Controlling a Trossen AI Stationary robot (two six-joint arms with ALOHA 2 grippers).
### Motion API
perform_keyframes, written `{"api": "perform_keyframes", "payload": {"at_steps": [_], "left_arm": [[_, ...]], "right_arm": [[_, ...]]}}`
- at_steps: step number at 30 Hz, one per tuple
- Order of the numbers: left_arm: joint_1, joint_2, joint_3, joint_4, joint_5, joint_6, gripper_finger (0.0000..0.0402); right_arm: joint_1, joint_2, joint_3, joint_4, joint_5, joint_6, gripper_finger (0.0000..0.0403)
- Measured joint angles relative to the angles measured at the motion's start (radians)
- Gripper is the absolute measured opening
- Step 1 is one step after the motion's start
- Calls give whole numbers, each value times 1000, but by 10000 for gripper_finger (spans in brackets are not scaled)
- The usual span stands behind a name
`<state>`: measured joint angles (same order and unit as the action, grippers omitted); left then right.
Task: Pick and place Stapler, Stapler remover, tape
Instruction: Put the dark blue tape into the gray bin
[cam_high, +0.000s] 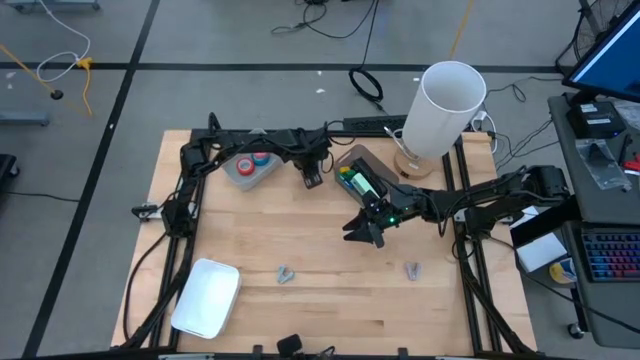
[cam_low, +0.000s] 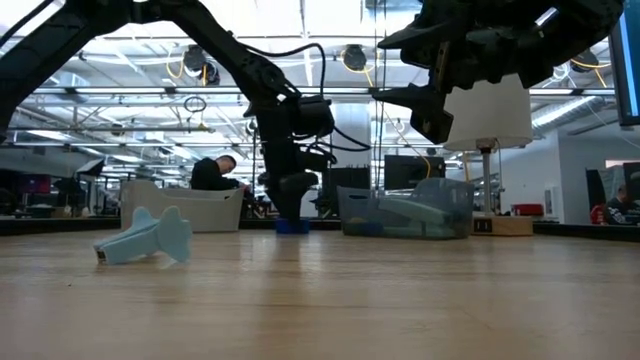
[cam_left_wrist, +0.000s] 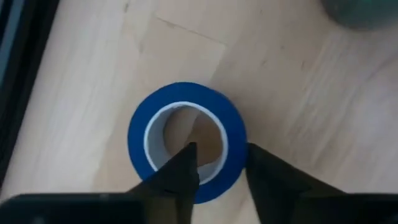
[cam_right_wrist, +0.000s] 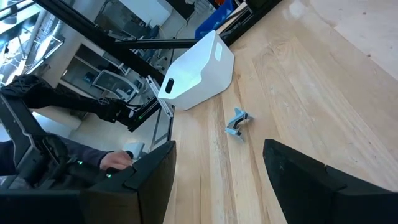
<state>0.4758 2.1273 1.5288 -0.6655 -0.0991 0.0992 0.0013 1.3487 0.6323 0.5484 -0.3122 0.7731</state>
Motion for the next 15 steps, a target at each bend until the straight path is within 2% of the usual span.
{"api": "perform_keyframes", "payload": {"at_steps": [6, 15], "left_arm": [[19, 4, -2, -1, 22, -92, 35], [42, -37, -8, -56, 58, -241, 43]], "right_arm": [[0, 0, 0, 0, 0, 0, 238], [0, 0, 0, 0, -1, 11, 238]]}}
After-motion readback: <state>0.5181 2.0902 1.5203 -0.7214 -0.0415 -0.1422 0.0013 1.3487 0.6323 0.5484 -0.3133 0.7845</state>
